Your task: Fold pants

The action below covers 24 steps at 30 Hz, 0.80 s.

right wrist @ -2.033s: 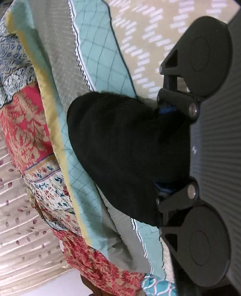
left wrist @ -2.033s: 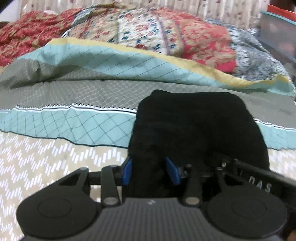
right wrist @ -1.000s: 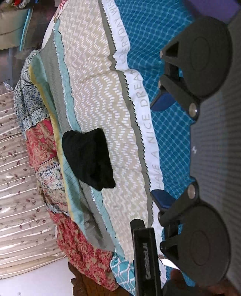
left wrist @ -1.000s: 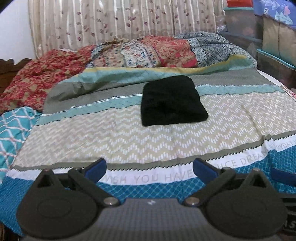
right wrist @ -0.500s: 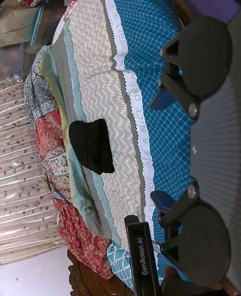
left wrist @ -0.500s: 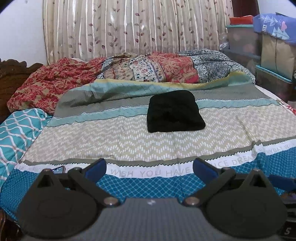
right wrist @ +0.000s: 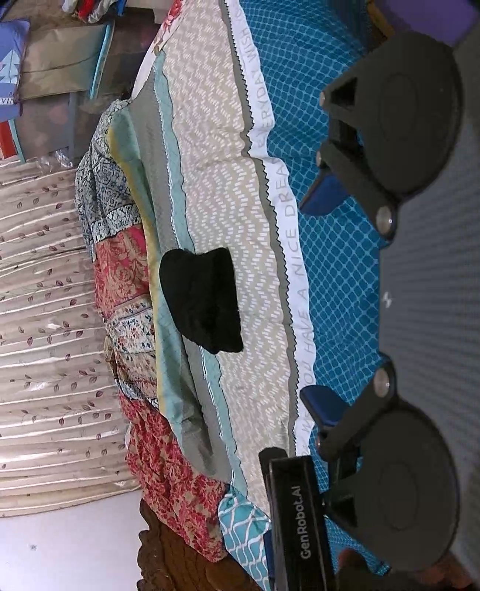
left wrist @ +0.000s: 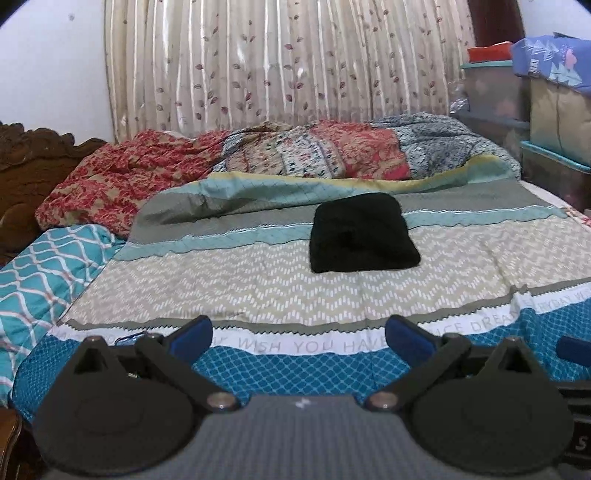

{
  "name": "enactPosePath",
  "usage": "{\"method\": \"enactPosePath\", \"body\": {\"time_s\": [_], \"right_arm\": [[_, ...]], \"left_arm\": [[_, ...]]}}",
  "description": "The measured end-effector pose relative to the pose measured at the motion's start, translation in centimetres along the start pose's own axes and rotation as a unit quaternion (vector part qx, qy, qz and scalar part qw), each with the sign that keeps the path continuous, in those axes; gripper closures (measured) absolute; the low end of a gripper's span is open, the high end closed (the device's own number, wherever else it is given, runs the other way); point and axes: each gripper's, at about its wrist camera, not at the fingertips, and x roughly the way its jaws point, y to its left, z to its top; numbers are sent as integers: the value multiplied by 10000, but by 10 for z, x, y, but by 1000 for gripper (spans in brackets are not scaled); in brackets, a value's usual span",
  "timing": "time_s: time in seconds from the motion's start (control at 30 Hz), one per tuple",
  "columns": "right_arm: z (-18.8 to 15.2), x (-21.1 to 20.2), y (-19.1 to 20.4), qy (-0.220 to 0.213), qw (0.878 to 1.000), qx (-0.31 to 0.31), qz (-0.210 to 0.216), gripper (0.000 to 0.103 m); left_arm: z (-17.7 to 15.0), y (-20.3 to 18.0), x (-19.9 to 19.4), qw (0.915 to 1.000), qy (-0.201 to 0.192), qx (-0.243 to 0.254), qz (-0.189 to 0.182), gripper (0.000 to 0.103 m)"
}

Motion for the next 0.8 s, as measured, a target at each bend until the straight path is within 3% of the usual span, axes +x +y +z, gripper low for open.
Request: {"method": "enactPosePath", "body": {"time_s": [0.6,0.8], "right_arm": [[-7,1,-10,165,9992,364,-99,3],[-7,1,-11,198,9988,426,-100,3]], "left_arm": [[-7,2,2,9995,135,55,289,0],[-13,0,8,9982,491,57,325,0]]}}
